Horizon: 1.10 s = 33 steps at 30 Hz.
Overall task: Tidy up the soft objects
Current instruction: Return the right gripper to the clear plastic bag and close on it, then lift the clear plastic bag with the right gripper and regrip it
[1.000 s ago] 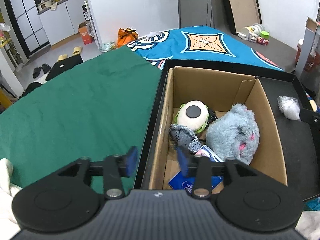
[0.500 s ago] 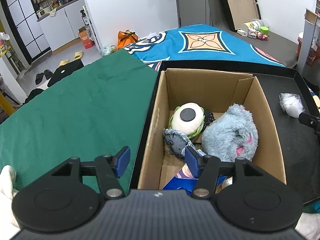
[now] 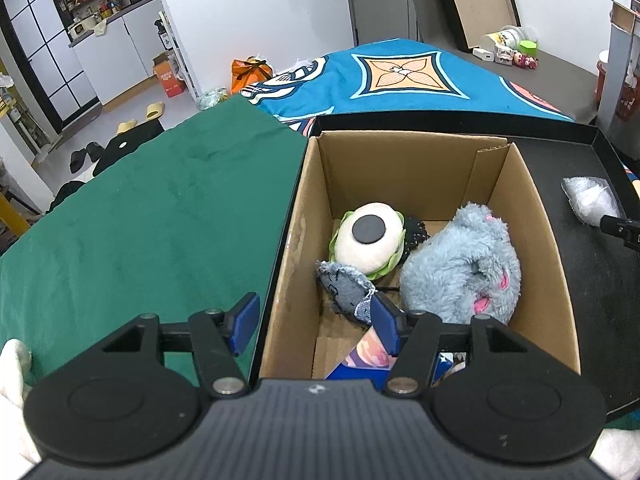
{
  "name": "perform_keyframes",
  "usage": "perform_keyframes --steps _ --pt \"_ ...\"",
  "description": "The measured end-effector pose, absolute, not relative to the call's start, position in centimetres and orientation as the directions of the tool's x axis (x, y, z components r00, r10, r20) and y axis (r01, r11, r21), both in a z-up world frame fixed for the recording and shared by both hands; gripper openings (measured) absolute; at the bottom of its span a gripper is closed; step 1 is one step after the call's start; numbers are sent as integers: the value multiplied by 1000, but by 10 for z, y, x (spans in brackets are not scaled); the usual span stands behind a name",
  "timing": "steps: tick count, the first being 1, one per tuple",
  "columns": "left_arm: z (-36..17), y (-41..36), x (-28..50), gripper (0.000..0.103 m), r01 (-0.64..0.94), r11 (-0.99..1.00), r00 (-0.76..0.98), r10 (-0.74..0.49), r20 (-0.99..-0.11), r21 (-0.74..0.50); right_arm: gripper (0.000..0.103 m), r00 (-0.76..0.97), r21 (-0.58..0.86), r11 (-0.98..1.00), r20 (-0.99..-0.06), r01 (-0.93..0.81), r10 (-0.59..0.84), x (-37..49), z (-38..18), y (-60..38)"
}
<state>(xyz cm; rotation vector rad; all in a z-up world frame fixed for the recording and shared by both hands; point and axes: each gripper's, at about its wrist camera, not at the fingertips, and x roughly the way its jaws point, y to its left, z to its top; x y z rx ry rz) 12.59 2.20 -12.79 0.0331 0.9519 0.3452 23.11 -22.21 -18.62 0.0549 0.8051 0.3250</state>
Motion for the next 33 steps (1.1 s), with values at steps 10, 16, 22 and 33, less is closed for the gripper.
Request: perform_keyframes --steps 10,16,22,33 --pt "-126 19 120 60 -274 945 535 305 -788 179 14 631 193 947 -708 -259 317 207 -181 -238" --pt "-121 19 114 60 -284 942 538 310 -783 178 14 611 206 942 -720 -265 329 192 -177 -246" --pt "-118 18 111 60 -275 943 539 314 -781 189 18 601 218 943 -728 -253 329 187 -178 -251" --pt "-118 19 116 60 -286 940 537 317 -782 185 59 686 240 947 -653 -213 320 180 -154 -259"
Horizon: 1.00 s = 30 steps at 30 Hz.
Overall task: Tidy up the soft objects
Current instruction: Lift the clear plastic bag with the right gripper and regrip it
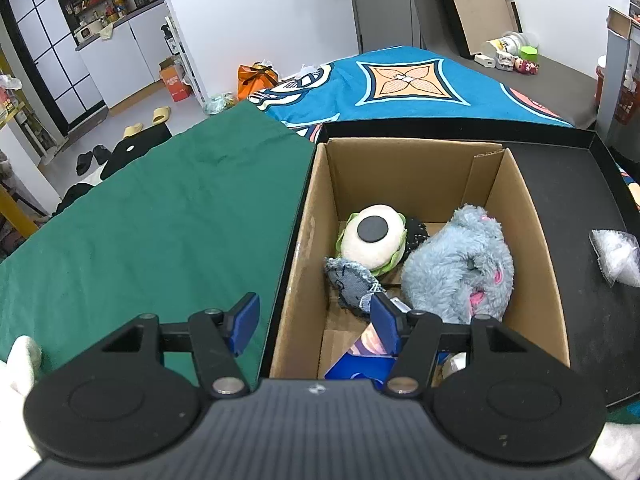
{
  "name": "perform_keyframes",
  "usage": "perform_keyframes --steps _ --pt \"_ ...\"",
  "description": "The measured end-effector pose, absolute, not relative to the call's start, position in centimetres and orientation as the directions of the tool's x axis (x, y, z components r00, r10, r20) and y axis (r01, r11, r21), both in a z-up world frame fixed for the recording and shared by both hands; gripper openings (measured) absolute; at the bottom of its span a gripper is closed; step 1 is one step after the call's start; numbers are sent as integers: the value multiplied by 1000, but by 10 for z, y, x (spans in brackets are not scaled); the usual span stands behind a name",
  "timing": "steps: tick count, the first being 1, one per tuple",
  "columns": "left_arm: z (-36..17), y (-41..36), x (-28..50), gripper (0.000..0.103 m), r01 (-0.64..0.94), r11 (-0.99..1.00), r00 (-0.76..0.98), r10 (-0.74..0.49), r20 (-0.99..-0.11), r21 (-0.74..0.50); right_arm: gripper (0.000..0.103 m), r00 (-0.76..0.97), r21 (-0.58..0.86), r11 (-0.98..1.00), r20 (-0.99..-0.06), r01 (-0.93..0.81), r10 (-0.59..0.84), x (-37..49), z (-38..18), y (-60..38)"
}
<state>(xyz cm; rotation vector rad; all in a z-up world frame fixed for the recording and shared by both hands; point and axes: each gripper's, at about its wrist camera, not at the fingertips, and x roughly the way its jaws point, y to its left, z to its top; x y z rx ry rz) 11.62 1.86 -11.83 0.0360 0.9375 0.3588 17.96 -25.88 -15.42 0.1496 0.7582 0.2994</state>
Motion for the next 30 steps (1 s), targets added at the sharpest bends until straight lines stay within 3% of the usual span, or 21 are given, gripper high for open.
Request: perform_keyframes --steps 3,7,13,26,30 --pt "-120 19 117 60 -281 942 536 314 -783 185 73 685 257 945 -653 -201 323 186 -155 -253" --pt "-120 22 116 60 -279 943 536 310 -785 181 83 680 242 956 -674 -168 290 198 -162 -238" --pt "-119 29 113 60 -287 942 535 310 -785 176 83 632 188 977 -746 -98 207 207 -179 -223" --pt "-124 28 109 60 -283 945 532 299 -792 167 83 591 137 980 -783 -143 195 213 -186 -202" --pt "-125 28 108 60 -290 942 531 307 -790 171 72 580 90 988 -802 -123 145 210 -193 -203"
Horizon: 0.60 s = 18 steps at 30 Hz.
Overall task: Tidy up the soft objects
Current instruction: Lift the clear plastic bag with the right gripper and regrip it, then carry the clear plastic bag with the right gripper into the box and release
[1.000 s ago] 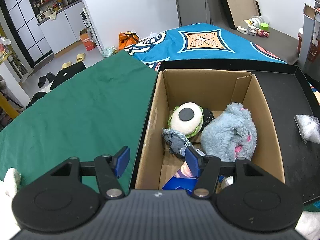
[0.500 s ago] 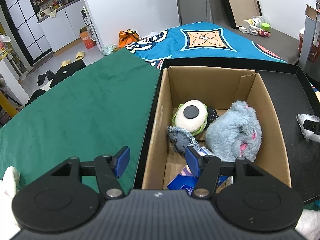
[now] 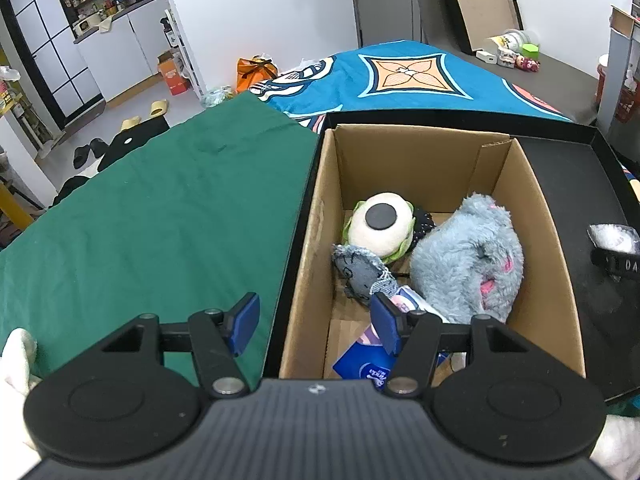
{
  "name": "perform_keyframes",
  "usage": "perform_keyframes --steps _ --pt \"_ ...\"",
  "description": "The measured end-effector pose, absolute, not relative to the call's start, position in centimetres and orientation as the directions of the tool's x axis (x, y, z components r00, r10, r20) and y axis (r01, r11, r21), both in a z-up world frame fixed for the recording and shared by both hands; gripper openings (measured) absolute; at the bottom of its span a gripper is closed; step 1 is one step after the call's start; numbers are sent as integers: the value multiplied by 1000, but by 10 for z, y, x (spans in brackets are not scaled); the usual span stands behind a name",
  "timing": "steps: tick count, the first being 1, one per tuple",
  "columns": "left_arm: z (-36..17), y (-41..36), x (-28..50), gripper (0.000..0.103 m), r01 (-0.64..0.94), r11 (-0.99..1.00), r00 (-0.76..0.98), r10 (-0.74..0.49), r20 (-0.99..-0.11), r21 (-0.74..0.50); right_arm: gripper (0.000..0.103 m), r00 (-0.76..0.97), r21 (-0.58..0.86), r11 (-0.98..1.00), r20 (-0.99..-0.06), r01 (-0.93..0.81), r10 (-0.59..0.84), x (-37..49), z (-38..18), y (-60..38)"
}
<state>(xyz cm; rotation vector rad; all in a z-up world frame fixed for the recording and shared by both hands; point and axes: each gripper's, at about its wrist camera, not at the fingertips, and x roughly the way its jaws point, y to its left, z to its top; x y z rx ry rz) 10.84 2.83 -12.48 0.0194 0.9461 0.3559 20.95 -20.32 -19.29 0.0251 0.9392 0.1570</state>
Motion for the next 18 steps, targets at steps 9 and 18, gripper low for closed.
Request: perform_keyframes --steps 9,18 --pt "-124 24 108 60 -288 941 529 310 -790 177 43 606 132 984 -775 -120 178 201 -182 -217" --pt "-118 27 103 60 -298 937 533 321 -783 182 36 649 191 971 -722 -144 239 195 -159 -221"
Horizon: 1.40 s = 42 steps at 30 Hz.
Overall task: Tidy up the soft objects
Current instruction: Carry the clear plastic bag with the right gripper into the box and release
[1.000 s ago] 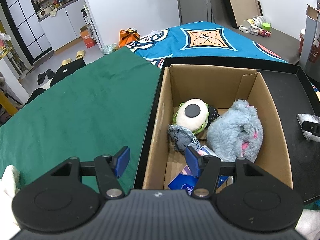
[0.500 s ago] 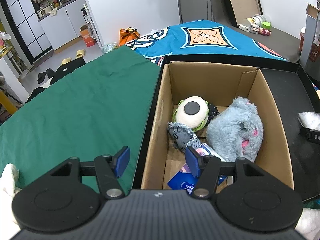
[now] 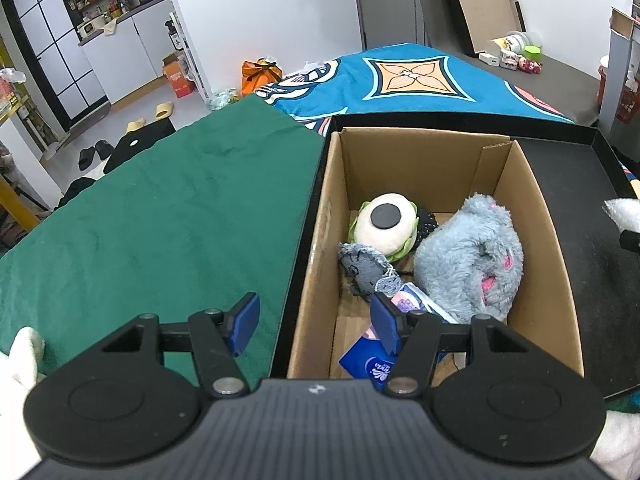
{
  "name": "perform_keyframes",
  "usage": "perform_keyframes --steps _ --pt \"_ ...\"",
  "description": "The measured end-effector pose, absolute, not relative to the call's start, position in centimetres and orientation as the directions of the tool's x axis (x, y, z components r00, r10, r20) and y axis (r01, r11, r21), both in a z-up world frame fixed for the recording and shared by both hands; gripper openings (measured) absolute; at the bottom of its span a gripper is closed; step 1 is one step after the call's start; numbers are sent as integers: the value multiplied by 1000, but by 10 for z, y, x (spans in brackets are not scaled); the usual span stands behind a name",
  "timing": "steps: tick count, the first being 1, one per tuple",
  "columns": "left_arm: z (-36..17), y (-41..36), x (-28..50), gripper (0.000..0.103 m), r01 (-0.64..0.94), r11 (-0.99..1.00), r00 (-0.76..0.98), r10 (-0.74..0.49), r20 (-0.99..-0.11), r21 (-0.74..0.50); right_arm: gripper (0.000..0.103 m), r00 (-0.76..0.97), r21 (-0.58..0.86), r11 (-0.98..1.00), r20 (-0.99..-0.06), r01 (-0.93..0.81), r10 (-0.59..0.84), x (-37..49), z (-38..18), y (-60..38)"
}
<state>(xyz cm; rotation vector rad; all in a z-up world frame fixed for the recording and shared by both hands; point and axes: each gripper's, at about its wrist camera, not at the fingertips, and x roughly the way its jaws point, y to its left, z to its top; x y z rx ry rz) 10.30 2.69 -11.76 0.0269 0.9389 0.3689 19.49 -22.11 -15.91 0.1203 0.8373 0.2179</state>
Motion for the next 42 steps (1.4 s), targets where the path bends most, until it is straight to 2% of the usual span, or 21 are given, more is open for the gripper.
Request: perform_keyframes --steps 17,30,37,42 --pt "-108 37 92 60 -302 941 551 303 -778 153 32 680 269 913 -609 -306 408 179 -114 -192" --pt "-110 47 83 59 -287 956 574 229 -786 69 33 618 303 832 -562 -465 550 166 -88 -152" --pt "-112 53 80 51 -281 959 591 198 -782 31 33 588 296 805 -562 -514 582 160 -83 -134" --pt "-115 60 78 38 -281 960 590 169 -789 -4 33 556 297 775 -559 -558 615 153 -79 -124"
